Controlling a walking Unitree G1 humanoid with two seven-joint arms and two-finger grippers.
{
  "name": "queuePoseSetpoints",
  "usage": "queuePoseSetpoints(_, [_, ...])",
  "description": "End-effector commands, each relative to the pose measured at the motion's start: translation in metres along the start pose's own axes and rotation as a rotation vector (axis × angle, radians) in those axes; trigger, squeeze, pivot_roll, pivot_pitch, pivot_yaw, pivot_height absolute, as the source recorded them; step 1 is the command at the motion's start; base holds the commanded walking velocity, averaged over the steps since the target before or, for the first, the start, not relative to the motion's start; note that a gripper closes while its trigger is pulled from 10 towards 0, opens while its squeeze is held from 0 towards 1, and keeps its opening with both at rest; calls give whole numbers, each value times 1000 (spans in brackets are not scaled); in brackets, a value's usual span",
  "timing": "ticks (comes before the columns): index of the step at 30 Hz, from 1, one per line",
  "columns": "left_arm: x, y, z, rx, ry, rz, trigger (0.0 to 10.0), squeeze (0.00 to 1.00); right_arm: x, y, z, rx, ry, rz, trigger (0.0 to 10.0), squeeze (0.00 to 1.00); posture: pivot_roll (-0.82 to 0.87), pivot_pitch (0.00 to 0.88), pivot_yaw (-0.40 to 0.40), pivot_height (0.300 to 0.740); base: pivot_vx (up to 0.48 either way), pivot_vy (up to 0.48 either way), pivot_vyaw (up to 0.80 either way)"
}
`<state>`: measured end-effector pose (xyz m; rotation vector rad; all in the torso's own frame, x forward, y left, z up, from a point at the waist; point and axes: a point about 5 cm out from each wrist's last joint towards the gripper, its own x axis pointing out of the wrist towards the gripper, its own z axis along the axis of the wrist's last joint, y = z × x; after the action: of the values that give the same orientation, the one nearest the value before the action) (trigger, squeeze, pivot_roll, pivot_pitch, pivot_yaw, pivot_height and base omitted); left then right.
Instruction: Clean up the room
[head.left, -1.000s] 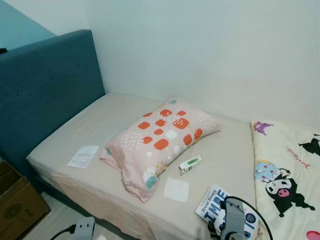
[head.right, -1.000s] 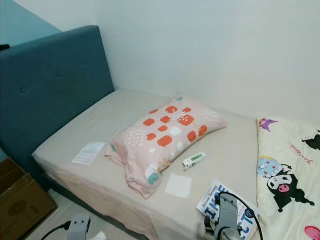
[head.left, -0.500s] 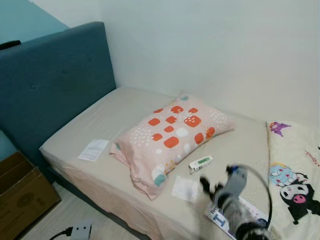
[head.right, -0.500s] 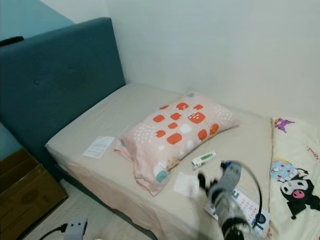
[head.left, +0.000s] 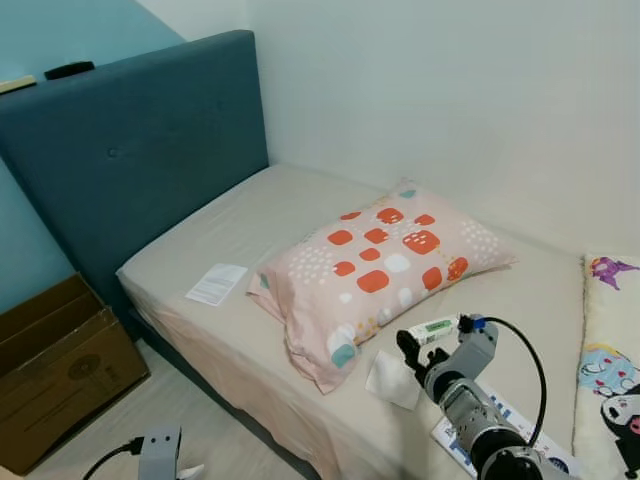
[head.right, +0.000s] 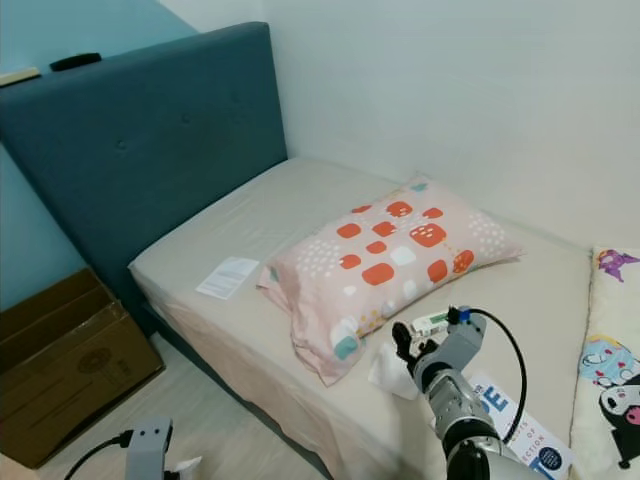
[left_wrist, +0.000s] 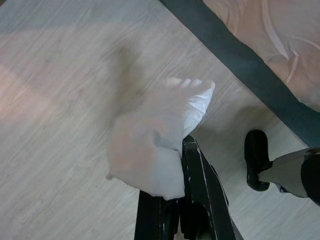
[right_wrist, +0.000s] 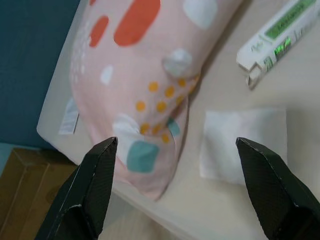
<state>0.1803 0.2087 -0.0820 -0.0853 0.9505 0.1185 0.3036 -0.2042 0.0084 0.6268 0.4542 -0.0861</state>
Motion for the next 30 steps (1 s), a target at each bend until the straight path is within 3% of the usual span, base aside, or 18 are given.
queuePoseSetpoints(1, [-1, 7, 0, -12, -2, 21, 10000, 0, -2, -4, -10, 10, 37, -22, 10000, 0, -75, 31, 23, 650, 0, 0, 0])
queuePoseSetpoints(14, [-4, 18, -9, 18, 12, 33, 10000, 0, -6, -14, -11, 149, -13, -79, 10000, 0, -9, 105, 50, 620, 0, 0, 0])
queuePoseSetpoints(19, [-12, 39, -21, 73, 26, 43, 10000, 0, -4, -5, -10, 272, -76, 1, 10000, 0, 59, 196, 88, 620, 0, 0, 0])
queuePoseSetpoints(26, [-18, 54, -27, 100, 33, 54, 10000, 0, -3, 0, -9, 312, -88, 28, 10000, 0, 91, 237, 109, 610, 0, 0, 0])
queuePoseSetpoints(30, [-27, 71, -38, 122, 43, 62, 10000, 0, -3, -3, -2, 360, -152, 23, 10000, 0, 140, 295, 142, 600, 0, 0, 0])
